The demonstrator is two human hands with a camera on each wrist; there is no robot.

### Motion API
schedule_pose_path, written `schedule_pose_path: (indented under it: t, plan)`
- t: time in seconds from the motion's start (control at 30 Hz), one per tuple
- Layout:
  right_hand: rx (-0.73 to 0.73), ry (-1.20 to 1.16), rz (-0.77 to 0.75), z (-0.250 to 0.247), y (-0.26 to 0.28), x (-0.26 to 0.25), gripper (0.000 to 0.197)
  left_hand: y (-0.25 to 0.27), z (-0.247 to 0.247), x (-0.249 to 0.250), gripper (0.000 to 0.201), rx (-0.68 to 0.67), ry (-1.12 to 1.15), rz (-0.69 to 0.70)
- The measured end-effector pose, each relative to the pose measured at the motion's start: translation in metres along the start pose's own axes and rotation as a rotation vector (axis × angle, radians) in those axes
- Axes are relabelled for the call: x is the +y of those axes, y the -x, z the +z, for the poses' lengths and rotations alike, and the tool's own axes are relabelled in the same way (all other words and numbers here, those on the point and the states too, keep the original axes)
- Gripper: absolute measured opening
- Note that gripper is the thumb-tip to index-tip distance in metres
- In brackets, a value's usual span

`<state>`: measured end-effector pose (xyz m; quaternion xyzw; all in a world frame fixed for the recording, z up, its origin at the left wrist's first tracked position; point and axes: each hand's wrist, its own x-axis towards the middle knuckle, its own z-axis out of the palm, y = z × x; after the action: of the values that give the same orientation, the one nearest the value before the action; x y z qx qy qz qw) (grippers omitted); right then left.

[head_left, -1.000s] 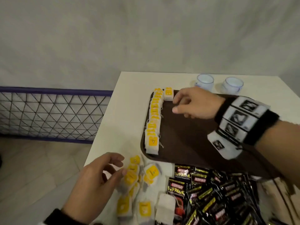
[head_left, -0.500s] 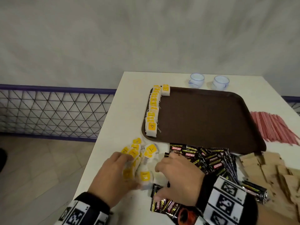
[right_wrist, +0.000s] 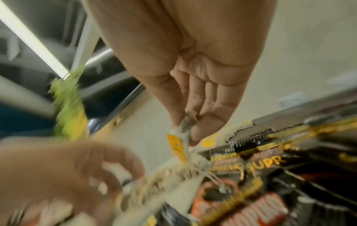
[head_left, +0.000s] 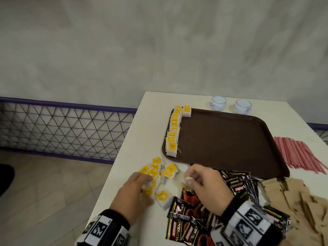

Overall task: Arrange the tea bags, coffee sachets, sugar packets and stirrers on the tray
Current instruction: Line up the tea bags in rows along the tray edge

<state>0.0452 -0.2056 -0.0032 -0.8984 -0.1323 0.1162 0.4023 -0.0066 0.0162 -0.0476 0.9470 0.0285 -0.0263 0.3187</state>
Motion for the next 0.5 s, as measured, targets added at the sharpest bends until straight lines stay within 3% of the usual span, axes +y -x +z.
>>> schedule_pose_path:
  t: [0.1,0.2,0.33,0.5]
  plan:
    - [0.0,-0.488,0.093,-0.024,0.013,-0.004,0.027,0.001,-0.002,0.003,0.035,0.045,0.016,-0.033]
    - [-0.042,-0.827,0.14,-0.039,0.027,-0.009,0.036,-0.001,-0.004,0.007,0.023,0.081,-0.02,-0.122]
    - [-0.101,-1.042,0.184,-0.043,0.038,-0.013,0.026,-0.004,-0.004,0.01,0.025,-0.026,-0.067,-0.211]
    - [-0.129,-1.182,0.197,-0.052,0.044,-0.015,0.037,-0.001,-0.006,0.002,0.023,-0.027,0.004,-0.193]
